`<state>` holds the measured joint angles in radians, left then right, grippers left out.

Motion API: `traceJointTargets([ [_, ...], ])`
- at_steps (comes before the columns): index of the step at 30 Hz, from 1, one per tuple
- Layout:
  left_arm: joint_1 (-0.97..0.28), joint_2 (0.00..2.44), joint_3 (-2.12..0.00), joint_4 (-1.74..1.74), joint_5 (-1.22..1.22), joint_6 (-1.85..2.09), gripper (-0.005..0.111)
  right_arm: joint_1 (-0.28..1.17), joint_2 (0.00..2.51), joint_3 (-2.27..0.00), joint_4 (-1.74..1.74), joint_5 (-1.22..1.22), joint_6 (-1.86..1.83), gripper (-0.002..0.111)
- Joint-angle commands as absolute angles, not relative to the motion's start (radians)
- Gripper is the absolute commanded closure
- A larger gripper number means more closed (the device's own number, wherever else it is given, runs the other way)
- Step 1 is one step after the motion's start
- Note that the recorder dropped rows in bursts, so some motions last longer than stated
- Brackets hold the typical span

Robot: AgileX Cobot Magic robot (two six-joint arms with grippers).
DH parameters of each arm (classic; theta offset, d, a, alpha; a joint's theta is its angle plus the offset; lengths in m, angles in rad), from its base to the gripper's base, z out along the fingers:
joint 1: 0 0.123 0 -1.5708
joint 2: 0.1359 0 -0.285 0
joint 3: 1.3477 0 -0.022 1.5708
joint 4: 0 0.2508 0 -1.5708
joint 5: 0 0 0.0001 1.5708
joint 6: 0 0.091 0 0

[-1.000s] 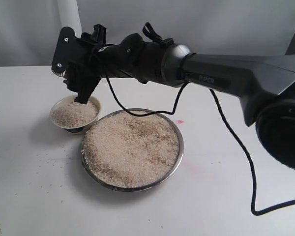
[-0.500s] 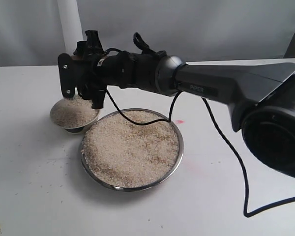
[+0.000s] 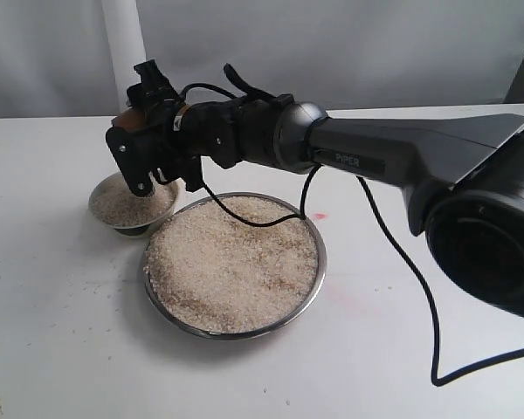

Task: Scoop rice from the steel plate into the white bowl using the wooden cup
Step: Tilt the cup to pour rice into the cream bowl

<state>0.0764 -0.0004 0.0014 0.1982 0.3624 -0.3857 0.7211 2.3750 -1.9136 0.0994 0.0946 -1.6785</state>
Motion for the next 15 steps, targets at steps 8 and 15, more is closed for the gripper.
traceJointTargets([
  [8,0.070,0.000,0.000,0.193,0.356,-0.389,0.107,0.730,2.365,-1.921,-0.093,0.072,-1.674,0.108],
  [15,0.070,0.000,0.000,0.193,0.356,-0.389,0.107,0.730,2.365,-1.921,-0.148,0.034,-1.674,0.108],
])
